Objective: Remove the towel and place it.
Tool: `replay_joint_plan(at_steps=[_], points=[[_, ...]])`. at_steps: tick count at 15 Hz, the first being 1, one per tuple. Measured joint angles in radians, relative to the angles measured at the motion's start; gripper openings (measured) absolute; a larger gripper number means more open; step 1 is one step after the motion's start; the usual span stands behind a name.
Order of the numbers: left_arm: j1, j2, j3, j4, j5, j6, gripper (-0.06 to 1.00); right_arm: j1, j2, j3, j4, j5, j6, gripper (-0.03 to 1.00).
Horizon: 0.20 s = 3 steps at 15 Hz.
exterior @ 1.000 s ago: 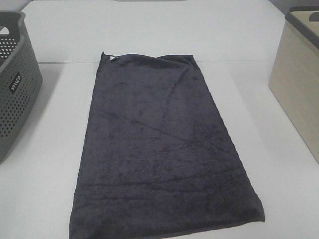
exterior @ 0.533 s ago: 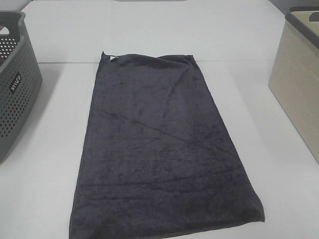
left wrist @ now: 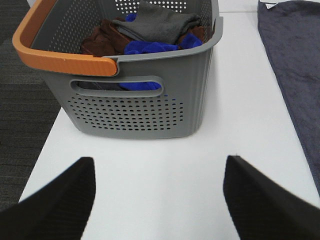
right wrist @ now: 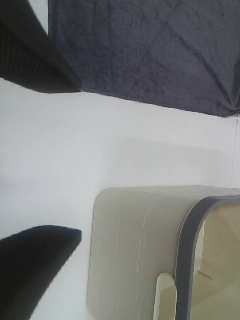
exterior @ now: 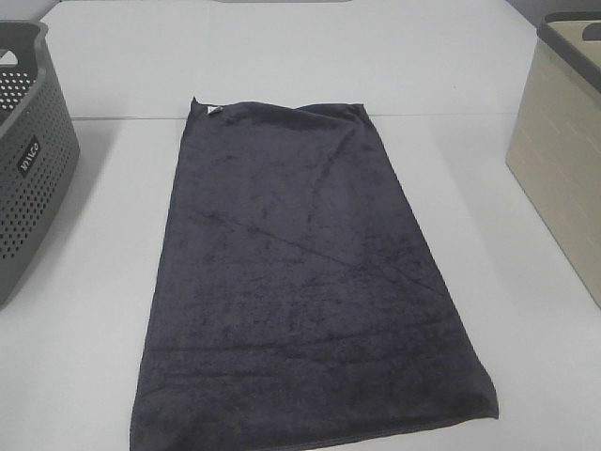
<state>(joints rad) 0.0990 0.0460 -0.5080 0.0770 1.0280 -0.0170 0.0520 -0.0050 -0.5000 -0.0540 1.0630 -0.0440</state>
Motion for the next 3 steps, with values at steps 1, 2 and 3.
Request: replay_joint_plan(at_steps=[1,2,3], points=[[0.000,0.000,0.000,0.000,0.000,0.000,0.68,0.000,0.000,0.000,0.000,0.000,0.000,0.73],[0.000,0.000,0.000,0.000,0.000,0.000,0.68,0.000,0.000,0.000,0.000,0.000,0.000,0.73],[0.000,0.000,0.000,0.000,0.000,-0.001,0.68,0.000,0.000,0.000,0.000,0.000,0.000,0.73]])
